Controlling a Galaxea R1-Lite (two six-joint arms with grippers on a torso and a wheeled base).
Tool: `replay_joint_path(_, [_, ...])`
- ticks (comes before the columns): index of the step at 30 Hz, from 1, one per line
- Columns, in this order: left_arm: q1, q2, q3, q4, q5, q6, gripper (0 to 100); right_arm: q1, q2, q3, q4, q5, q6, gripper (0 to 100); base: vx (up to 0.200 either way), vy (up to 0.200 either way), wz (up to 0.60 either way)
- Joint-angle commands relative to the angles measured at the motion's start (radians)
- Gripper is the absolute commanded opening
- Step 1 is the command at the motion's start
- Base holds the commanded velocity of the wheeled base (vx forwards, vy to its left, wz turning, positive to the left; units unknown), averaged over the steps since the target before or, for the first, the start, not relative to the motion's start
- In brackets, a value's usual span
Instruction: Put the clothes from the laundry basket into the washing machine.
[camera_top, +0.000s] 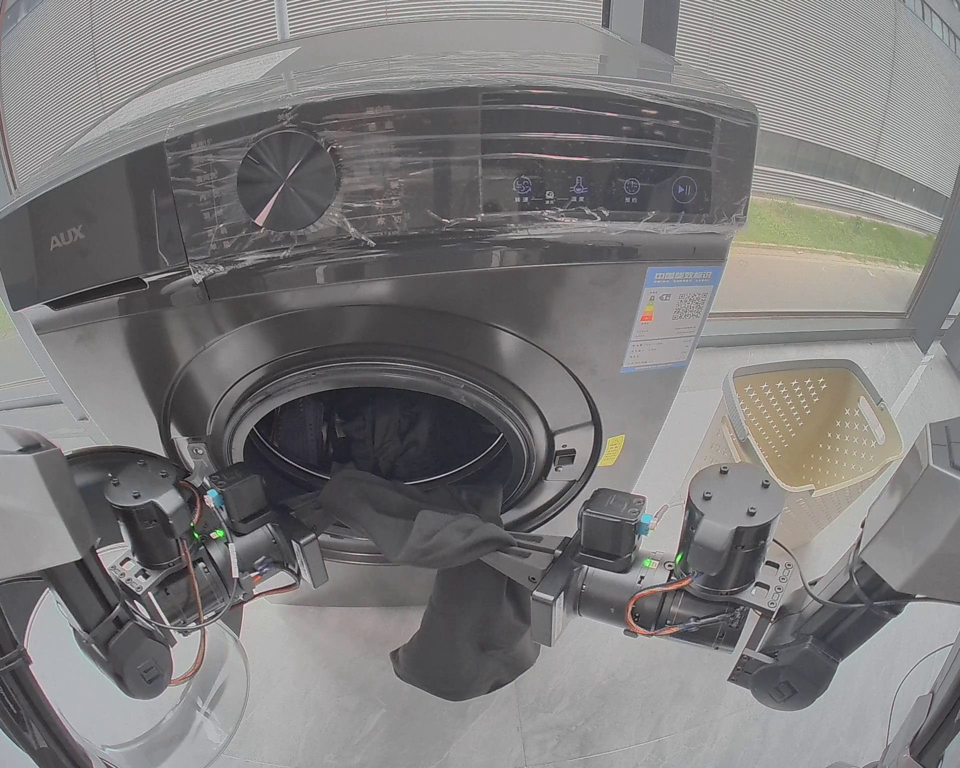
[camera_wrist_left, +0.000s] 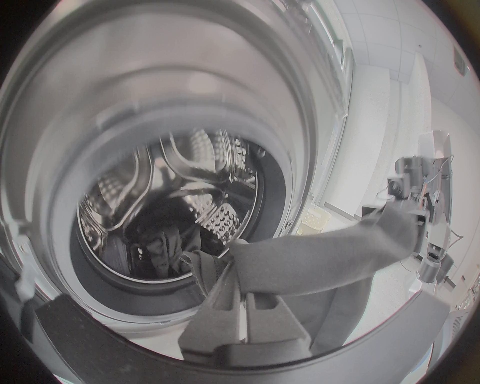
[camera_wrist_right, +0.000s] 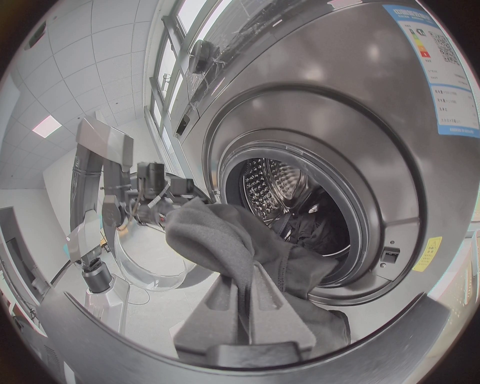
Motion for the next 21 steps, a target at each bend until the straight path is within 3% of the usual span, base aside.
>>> replay_joint_path(1, [-0.023, -0.127, 0.029, 0.002, 0.009, -0.005, 0, -0.009, 0.001, 0.020, 0.002, 0.000, -0.003, 0, 0.000, 0.000, 0.00])
replay_joint_path(2, [-0.037, -0.133, 0.032, 0.002, 0.035, -0.003, 0, -0.008, 0.001, 0.021, 0.002, -0.002, -0.003, 100, 0.000, 0.000, 0.00])
replay_joint_path(13, [-0.095, -0.151, 0.021, 0.004, 0.063, 0.004, 0, -0.011, 0.003, 0.140, 0.011, 0.001, -0.020, 100, 0.000, 0.000, 0.00])
replay_joint_path(17, [-0.123, -0.151, 0.018, 0.004, 0.097, 0.006, 0, -0.003, 0.012, 0.092, 0.010, 0.001, -0.019, 100, 0.000, 0.000, 0.00])
replay_joint_path(21, [-0.146, -0.151, 0.020, 0.004, 0.097, 0.006, 0, 0.005, 0.038, 0.018, -0.003, 0.003, -0.017, 100, 0.000, 0.000, 0.00])
